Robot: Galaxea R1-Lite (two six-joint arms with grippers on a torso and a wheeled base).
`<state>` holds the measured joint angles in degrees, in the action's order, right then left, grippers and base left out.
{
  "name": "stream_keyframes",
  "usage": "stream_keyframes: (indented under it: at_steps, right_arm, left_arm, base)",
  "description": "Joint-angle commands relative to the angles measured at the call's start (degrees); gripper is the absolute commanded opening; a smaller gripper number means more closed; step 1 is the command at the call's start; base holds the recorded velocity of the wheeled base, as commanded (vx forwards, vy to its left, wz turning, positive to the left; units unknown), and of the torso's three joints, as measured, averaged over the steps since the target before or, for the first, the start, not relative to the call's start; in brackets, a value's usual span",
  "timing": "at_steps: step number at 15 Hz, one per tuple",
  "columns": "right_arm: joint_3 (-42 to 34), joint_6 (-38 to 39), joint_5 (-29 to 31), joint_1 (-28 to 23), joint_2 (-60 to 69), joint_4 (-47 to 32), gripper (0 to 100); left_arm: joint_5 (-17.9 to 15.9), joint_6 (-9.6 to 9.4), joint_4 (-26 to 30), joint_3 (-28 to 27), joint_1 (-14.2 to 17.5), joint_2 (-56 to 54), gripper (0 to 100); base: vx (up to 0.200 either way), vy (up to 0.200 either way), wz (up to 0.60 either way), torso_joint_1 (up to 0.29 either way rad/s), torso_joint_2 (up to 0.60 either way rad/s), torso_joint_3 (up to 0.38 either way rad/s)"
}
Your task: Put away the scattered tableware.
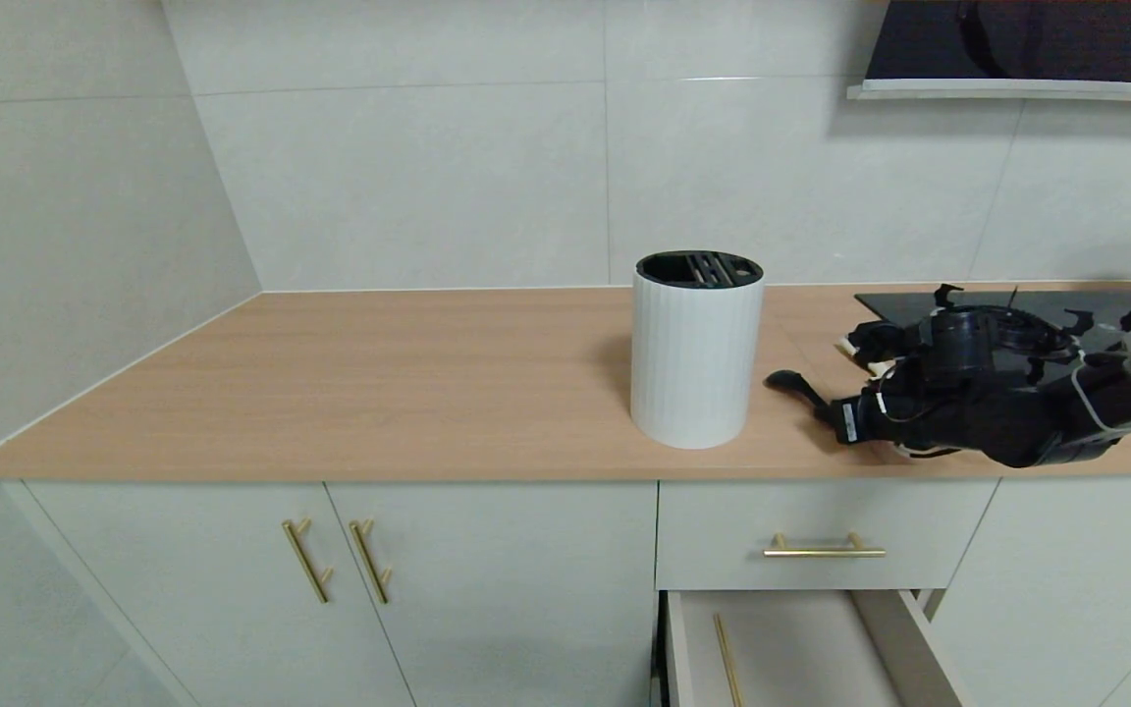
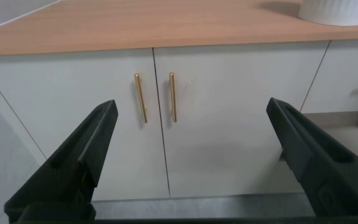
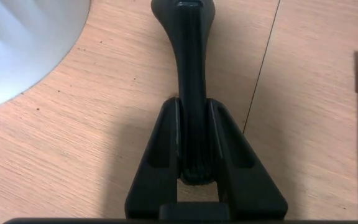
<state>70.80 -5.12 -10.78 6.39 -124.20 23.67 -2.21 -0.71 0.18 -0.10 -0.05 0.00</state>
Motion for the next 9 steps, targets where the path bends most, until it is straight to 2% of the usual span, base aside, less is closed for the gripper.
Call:
stream_keyframes:
  at_steps: [1, 2, 4, 6, 9]
  right_arm:
    - [1.79, 3.63, 4.62, 1.52, 3.70, -3.72, 0]
    - [2.32, 7.23, 8.40, 2.84, 7.13, -8.91, 0]
    - [0.39, 13.91, 11.48, 5.57, 15.04, -17.96, 0]
    - [-4.62, 19.62, 14.03, 6.44, 23.30, -22.09, 0]
    - [-17.10, 20.59, 15.08, 8.03, 34.29, -24.38, 0]
  left_arm:
    - [0.01, 0.00, -0.01, 0.01, -0.04, 0.00, 100]
    - [0.01, 0.00, -0.01, 0.01, -0.04, 0.00, 100]
    - [0.01, 0.00, -0.01, 0.01, 0.05, 0.00, 100]
    - [0.01, 0.00, -0.01, 0.01, 0.05, 0.00, 100]
    - [0.01, 0.00, -0.01, 0.01, 0.05, 0.00, 100]
  base:
    - [0.000, 0.000, 0.00, 0.000, 0.00, 0.000]
    - [0.000, 0.000, 0.00, 0.000, 0.00, 0.000]
    - [0.000, 0.000, 0.00, 0.000, 0.00, 0.000]
    - [0.000, 0.000, 0.00, 0.000, 0.00, 0.000]
    - [0.000, 0.000, 0.00, 0.000, 0.00, 0.000]
